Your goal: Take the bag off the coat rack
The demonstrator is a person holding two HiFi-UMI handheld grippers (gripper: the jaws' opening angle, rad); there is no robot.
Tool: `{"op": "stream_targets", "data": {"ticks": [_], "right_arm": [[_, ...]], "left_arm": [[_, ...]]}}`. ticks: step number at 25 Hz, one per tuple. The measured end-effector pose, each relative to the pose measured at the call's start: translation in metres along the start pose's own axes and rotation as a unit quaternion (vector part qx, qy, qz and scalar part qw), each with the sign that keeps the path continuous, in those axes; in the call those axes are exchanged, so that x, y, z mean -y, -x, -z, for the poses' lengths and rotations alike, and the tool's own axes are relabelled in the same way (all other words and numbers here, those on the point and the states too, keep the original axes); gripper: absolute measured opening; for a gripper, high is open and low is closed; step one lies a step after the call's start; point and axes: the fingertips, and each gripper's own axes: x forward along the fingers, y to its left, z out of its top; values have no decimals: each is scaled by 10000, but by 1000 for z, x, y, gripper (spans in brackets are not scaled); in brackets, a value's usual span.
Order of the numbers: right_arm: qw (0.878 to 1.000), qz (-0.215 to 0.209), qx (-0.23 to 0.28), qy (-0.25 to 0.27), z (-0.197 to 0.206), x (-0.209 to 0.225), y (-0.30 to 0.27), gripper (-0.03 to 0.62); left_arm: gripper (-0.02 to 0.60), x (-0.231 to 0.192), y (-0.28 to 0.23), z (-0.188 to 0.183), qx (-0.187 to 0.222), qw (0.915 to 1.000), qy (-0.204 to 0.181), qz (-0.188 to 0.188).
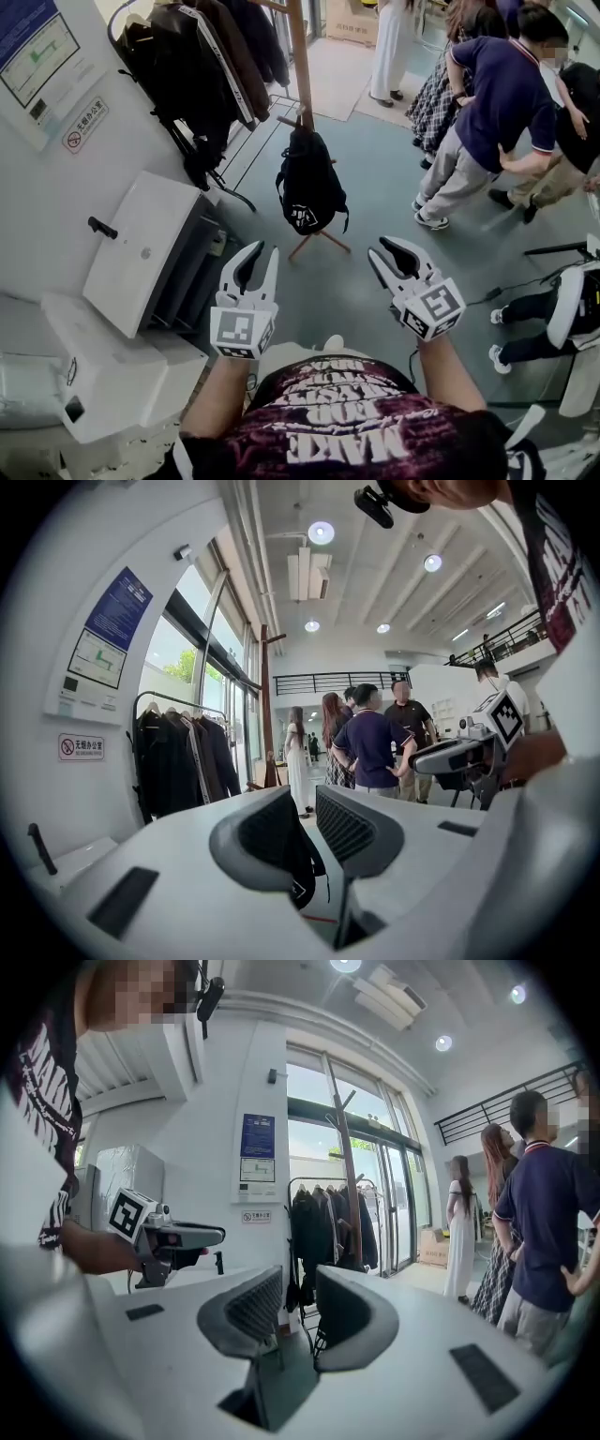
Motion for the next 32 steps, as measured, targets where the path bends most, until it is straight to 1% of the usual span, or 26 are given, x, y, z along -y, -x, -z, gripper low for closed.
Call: {"op": "stream_targets", "data": {"ticks": [5,9,23,28,32], "right_arm": [[10000,-87,-12,3,0,8,-2,119],[10000,-87,10,7,-5,14,-8,119],[9999,114,-64,-41,-3,25,-20,118],[9999,133,-4,-44,-2,23,-34,118],[9998,173,26,-48,-8,30,-49,118]], "left_arm": [[72,-4,-3,-3,20,9999,41,-161],[72,-11,-10,-3,3,9998,76,-185],[72,-18,-34,-3,130,9998,158,20],[72,-29,-38,0,168,9998,114,78],[72,-41,-53,-5,203,9996,95,143]]}}
